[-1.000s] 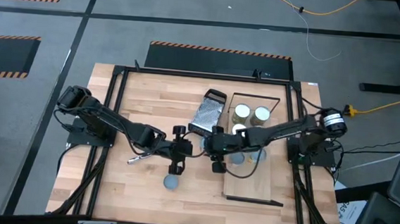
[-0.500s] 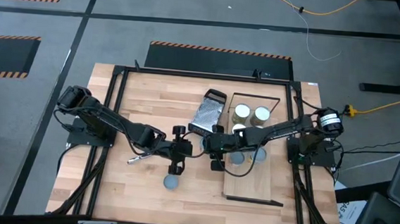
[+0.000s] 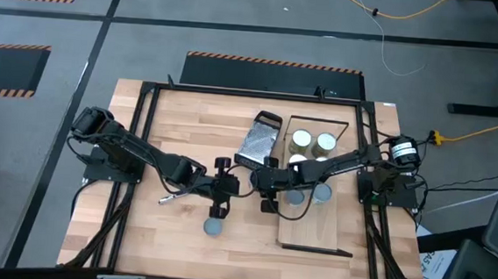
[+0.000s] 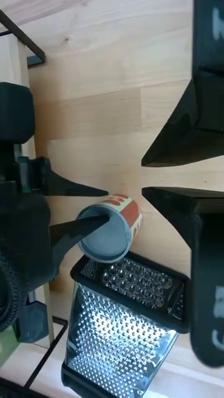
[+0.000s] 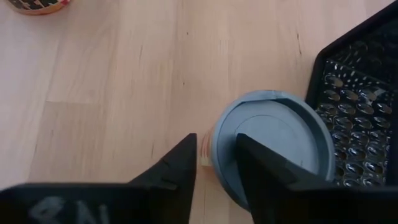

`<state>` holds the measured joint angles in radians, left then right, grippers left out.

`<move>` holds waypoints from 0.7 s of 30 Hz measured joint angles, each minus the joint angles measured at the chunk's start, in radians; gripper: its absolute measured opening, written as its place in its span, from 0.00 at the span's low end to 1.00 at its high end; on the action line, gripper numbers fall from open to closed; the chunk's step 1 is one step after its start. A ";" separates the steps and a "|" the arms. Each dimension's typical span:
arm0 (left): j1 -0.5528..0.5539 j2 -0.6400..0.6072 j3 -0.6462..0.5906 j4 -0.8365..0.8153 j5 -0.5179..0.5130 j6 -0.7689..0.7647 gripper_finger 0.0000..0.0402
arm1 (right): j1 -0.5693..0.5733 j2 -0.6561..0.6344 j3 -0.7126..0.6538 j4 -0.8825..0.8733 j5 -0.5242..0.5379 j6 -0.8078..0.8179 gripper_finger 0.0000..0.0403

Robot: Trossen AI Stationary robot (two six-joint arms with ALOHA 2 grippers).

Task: Pick and place cans onto a shelf
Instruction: Put the canned diced tomatoes on the shelf

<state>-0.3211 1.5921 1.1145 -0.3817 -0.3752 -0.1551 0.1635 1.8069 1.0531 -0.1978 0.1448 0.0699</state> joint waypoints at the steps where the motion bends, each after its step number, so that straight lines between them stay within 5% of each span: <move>1: 0.000 0.000 0.000 0.000 0.000 0.000 0.14 | 0.000 0.000 0.000 0.000 0.000 -0.001 0.28; 8: 0.000 0.000 0.000 0.000 0.000 0.000 0.14 | 0.001 0.000 0.001 0.001 -0.013 -0.011 0.04; 13: 0.000 0.000 0.000 0.000 0.000 0.000 0.14 | 0.000 -0.002 0.001 0.005 -0.110 -0.156 0.04; 21: 0.000 0.000 0.000 0.000 0.000 0.000 0.14 | 0.022 0.000 -0.001 0.008 -0.455 -0.296 0.03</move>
<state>-0.3214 1.5921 1.1145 -0.3815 -0.3752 -0.1551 0.1859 1.8066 1.0518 -0.1898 -0.3103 -0.2263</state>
